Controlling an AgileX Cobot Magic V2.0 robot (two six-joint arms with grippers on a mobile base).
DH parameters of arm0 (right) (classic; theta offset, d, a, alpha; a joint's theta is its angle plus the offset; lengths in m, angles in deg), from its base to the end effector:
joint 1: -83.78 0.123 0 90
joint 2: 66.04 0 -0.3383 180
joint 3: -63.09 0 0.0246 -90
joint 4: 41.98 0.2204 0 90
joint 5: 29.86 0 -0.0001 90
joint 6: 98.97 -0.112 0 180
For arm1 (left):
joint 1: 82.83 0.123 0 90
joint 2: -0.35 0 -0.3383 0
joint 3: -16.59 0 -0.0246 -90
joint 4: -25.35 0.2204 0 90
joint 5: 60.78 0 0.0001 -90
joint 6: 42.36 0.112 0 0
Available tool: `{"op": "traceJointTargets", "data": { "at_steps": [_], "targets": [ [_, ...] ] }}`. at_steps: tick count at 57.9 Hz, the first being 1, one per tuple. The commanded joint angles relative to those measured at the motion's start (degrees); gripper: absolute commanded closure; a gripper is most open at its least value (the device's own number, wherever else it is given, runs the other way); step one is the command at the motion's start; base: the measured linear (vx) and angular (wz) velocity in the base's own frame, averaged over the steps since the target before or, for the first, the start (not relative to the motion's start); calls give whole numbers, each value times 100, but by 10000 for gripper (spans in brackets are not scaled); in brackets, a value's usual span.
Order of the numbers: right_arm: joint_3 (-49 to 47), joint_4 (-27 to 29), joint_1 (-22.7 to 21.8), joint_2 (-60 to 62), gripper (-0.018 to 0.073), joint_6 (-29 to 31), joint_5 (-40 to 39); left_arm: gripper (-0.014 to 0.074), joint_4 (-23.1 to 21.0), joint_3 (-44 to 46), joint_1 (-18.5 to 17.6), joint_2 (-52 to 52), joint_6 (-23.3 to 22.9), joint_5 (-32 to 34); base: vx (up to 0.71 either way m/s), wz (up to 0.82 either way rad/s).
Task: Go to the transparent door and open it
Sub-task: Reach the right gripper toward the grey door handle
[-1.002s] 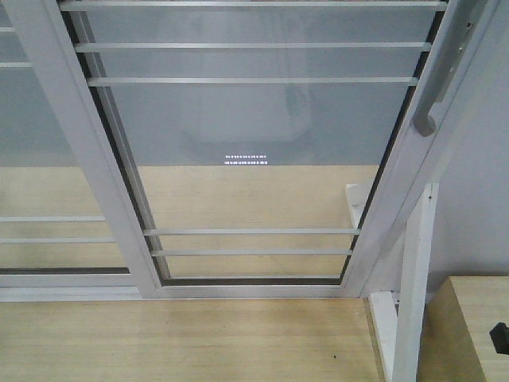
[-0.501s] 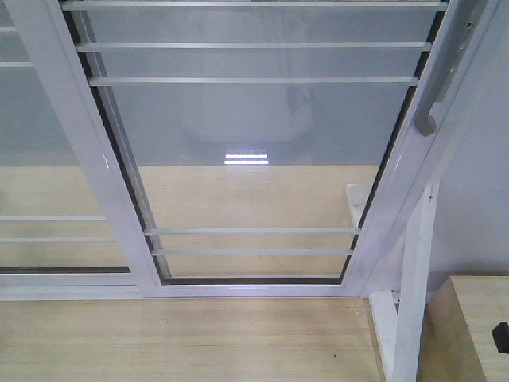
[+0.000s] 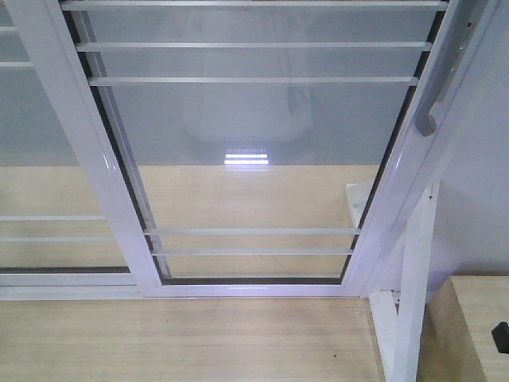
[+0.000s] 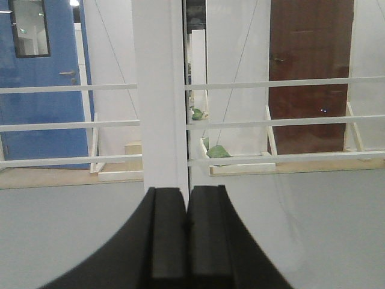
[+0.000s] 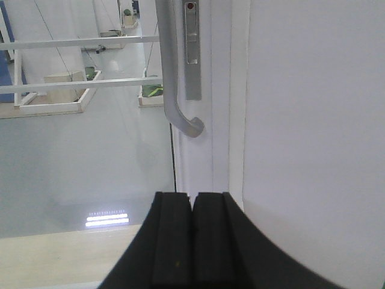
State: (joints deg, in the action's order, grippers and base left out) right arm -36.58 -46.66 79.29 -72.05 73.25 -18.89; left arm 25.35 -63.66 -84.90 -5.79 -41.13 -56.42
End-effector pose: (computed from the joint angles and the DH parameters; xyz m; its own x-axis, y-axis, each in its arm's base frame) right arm -0.0071 -0.0012 0.1828 -0.1208 0.0652 -0.9905 0.1005 0.9935 0.0532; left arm -0.0070 0.0003 0.2130 0.1393 0.0164 -0.9901 0.0331 0.9992 0.0213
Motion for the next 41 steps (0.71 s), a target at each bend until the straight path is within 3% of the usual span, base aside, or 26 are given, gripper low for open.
{"op": "traceJointTargets", "data": {
  "at_steps": [1, 16, 28, 41],
  "targets": [
    [10, -33, -19, -45, 568, 25, -532, 603, 0, -70, -31, -125, 51, 583, 0, 0],
    [10, -116, -20, -45, 568, 25, -910, 603, 0, -59, -31, -125, 43, 659, 0, 0],
    [-109, -121, -20, -45, 568, 25, -1823, 603, 0, -13, -31, -125, -61, 1108, 0, 0],
    [-1624, -499, -20, -433, 568, 30, -1097, 603, 0, 965, -31, -276, -51, 1101, 0, 0]
  ]
}}
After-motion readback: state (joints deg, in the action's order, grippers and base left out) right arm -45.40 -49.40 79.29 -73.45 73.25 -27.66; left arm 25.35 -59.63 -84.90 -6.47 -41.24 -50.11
